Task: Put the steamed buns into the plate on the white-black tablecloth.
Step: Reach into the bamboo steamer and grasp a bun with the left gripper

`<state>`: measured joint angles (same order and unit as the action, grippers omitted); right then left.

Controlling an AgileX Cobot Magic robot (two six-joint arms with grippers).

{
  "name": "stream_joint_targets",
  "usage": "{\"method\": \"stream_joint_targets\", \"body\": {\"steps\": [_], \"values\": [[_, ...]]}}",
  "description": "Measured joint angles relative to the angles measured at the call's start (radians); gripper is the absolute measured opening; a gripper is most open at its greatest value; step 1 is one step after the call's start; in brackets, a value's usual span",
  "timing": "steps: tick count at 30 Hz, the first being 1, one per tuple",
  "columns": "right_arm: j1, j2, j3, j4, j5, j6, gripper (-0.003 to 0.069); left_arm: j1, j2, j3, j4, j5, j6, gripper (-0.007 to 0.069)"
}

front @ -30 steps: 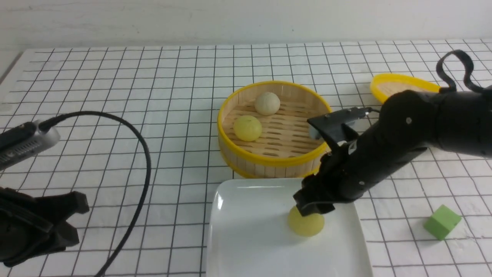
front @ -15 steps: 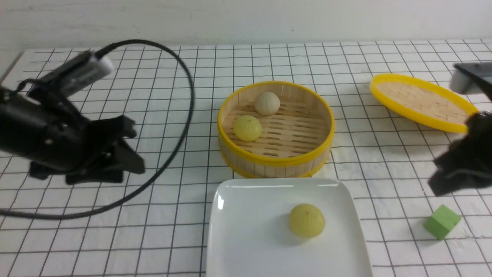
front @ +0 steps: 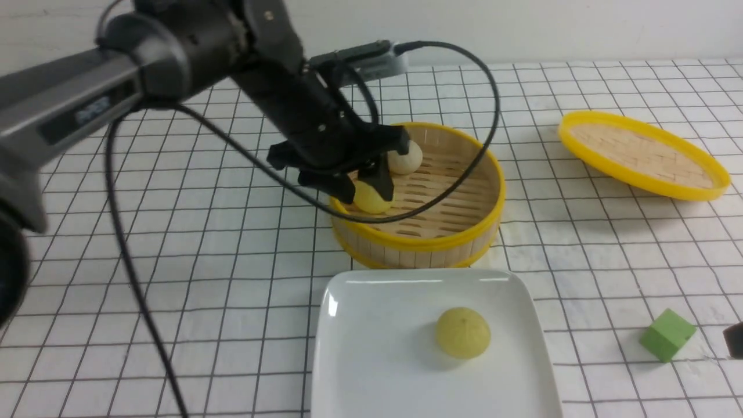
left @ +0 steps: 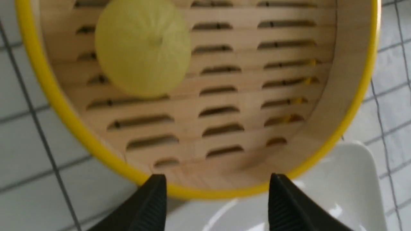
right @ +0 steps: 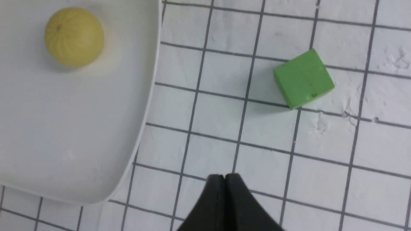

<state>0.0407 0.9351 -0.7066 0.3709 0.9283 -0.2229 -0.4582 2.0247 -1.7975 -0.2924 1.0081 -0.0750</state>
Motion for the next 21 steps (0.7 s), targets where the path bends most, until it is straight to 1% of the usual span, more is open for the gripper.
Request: {"method": "stream_joint_targets", "body": {"steps": [2,5,8,11,12,13,14,15,16,17,18,19,20,21], "values": [[-0.001,0.000,0.004,0.009,-0.005,0.000,-0.0008,-0.023,0.076,-0.114,0.077,0.005,-0.018,0.0466],[-0.002,0.000,0.004,0.014,-0.010,0.000,-0.0006,-0.034,0.149,-0.229,0.157,0.009,-0.022,0.0475],[-0.002,0.000,0.004,0.015,-0.012,0.000,-0.0006,-0.035,0.207,-0.288,0.187,0.007,-0.025,0.0476],[-0.002,0.000,0.004,0.017,-0.014,0.000,-0.0002,-0.035,0.243,-0.296,0.198,-0.002,-0.025,0.0471],[-0.002,0.000,0.004,0.017,-0.018,0.000,-0.0001,-0.035,0.264,-0.298,0.199,-0.008,-0.026,0.0452],[-0.002,0.000,0.004,0.017,-0.020,0.000,-0.0001,-0.035,0.278,-0.298,0.203,-0.015,-0.026,0.0424],[-0.002,0.000,0.004,0.018,-0.025,0.000,0.0000,-0.035,0.291,-0.298,0.210,-0.020,-0.029,0.0378],[-0.002,0.000,0.004,0.018,-0.025,0.000,0.0000,-0.035,0.293,-0.298,0.210,-0.021,-0.030,0.0355],[-0.002,0.000,0.004,0.018,-0.028,0.000,0.0001,-0.035,0.300,-0.299,0.211,-0.022,-0.038,0.0272],[-0.002,0.000,0.004,0.018,-0.030,0.000,0.0001,-0.035,0.299,-0.304,0.211,-0.013,-0.045,0.0160],[-0.002,0.000,0.004,0.018,-0.030,0.000,0.0001,-0.035,0.291,-0.312,0.208,0.001,-0.048,0.0097],[-0.002,0.000,0.004,0.018,-0.031,0.000,0.0001,-0.035,0.289,-0.313,0.207,0.001,-0.048,0.0097],[-0.002,0.000,0.004,0.018,-0.031,0.000,0.0003,-0.035,0.269,-0.330,0.207,0.045,-0.050,0.0040],[-0.002,0.000,0.004,0.018,-0.031,0.000,0.0005,-0.035,0.250,-0.340,0.206,0.077,-0.050,0.0028]]}}
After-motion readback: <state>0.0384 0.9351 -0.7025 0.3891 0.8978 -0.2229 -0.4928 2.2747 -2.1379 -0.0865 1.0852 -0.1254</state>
